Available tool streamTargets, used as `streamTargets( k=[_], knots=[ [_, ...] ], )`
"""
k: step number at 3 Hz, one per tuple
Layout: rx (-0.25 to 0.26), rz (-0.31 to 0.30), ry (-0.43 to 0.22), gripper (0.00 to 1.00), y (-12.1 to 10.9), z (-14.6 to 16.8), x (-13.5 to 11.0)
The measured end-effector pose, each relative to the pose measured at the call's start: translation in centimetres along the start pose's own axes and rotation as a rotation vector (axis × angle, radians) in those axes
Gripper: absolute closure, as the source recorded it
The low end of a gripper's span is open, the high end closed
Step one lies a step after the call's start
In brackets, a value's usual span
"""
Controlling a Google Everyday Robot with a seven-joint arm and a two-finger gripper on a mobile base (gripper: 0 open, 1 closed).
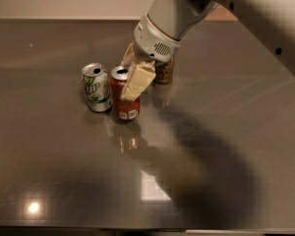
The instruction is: Move coke can near 7up can
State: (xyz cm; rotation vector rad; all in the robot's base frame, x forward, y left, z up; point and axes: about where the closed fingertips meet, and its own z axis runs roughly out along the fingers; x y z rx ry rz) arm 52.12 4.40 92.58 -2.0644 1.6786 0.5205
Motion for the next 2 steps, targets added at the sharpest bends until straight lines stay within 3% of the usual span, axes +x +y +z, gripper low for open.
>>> streamTargets(
  k=[1, 2],
  knots=[
    [0.011, -0.010, 0.014, 0.84, -0.33, 0.65, 0.12],
    [0.017, -0.013, 0.019, 0.59, -0.55, 1.14, 0.38]
  ],
)
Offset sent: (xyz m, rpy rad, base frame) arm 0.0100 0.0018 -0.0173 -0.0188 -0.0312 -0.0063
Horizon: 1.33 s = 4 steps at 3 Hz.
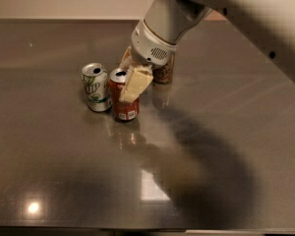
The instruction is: Move coke can near 7up can
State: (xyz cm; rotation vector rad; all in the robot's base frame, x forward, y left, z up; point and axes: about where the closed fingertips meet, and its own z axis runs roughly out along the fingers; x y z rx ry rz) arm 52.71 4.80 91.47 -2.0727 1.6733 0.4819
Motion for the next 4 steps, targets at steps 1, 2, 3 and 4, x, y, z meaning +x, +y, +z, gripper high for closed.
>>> streamTargets(
  k=[1, 2, 3, 4],
  knots=[
    [-0.001, -0.003, -0.008, 0.37, -0.13, 0.56, 0.06],
    [-0.006, -0.006, -0.013, 0.13, -0.27, 1.23, 0.05],
    [-0.006, -0.008, -0.013, 0.00, -0.23, 1.29, -0.08],
    [-0.006, -0.008, -0.013, 0.00, -0.23, 1.29, -0.08]
  ],
)
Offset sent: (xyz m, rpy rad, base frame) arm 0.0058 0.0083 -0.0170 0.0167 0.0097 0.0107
